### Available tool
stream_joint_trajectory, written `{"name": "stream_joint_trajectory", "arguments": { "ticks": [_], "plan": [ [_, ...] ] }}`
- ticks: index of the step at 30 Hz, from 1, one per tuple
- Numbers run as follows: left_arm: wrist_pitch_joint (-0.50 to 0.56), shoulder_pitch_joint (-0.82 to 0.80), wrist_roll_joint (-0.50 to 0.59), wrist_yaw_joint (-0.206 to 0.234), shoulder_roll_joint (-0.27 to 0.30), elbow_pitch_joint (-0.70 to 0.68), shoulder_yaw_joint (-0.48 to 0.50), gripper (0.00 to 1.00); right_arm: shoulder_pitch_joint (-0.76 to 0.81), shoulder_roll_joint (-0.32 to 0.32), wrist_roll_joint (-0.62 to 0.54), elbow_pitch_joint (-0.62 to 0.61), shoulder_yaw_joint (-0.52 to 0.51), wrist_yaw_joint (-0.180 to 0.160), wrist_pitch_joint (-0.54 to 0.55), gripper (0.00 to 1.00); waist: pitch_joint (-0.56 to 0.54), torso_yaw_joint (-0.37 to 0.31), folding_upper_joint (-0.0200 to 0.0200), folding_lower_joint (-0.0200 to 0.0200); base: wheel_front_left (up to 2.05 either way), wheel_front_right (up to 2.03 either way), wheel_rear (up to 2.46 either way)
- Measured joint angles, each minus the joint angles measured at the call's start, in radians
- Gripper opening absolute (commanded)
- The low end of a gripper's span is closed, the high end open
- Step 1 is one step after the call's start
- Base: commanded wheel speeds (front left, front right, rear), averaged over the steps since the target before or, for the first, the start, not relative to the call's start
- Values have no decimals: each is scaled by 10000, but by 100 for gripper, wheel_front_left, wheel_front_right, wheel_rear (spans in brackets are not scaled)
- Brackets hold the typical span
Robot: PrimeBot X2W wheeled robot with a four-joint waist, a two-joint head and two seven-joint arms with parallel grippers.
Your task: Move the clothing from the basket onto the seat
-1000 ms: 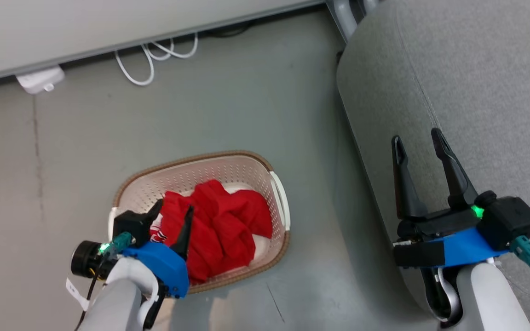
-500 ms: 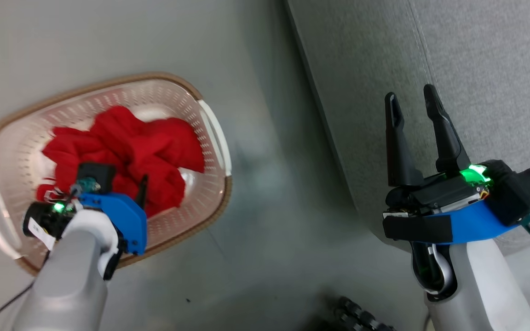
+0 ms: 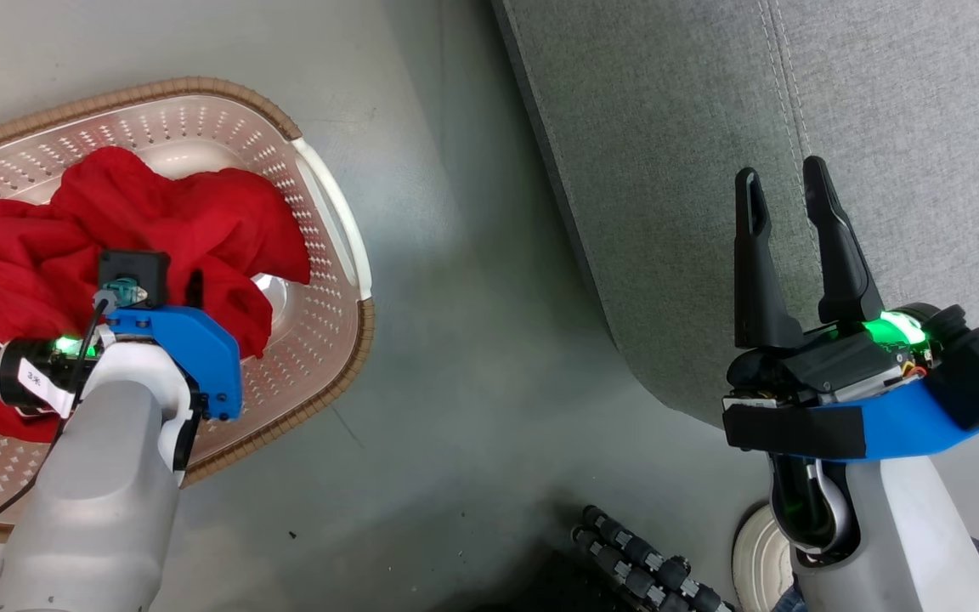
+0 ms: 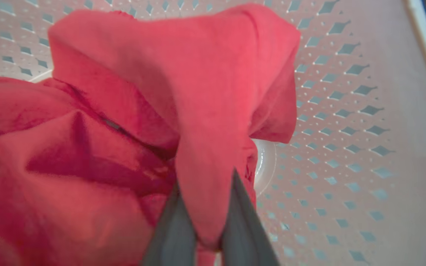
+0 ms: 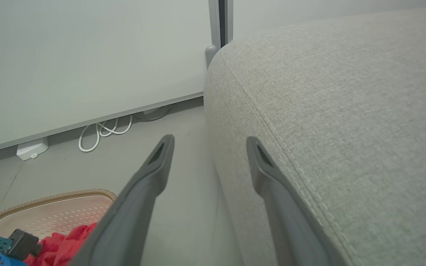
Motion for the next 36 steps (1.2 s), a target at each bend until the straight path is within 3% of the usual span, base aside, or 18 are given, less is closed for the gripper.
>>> {"name": "stream_joint_trajectory", "arguments": {
  "ticks": [14,17,24,29,36],
  "plan": [
    [-702,35,-291,-81,-29,905,-12,0,-151,8,134,370,374,0,0,100,-498,-182,0,0,0,0,0],
    [-1018,257,-372,-161,-326,1049,-79,0,-174,10,-182,700,378,0,-2,100,-935,-182,0,-1,0,0,0],
    [-1689,1157,-391,-665,-1210,1356,-692,0,493,17,-1406,1584,-27,0,-4,100,-2734,259,0,-3,0,0,0],
    [-1941,1910,-913,-943,-1327,1049,-1151,0,1040,23,-1981,1931,-228,0,119,100,-4408,864,0,-4,0,0,0],
    [-1827,2867,-2399,-1093,-1352,-545,-3070,0,2003,23,-2301,1806,-420,0,805,100,-6572,1838,0,-6,0,0,0]
  ]
}}
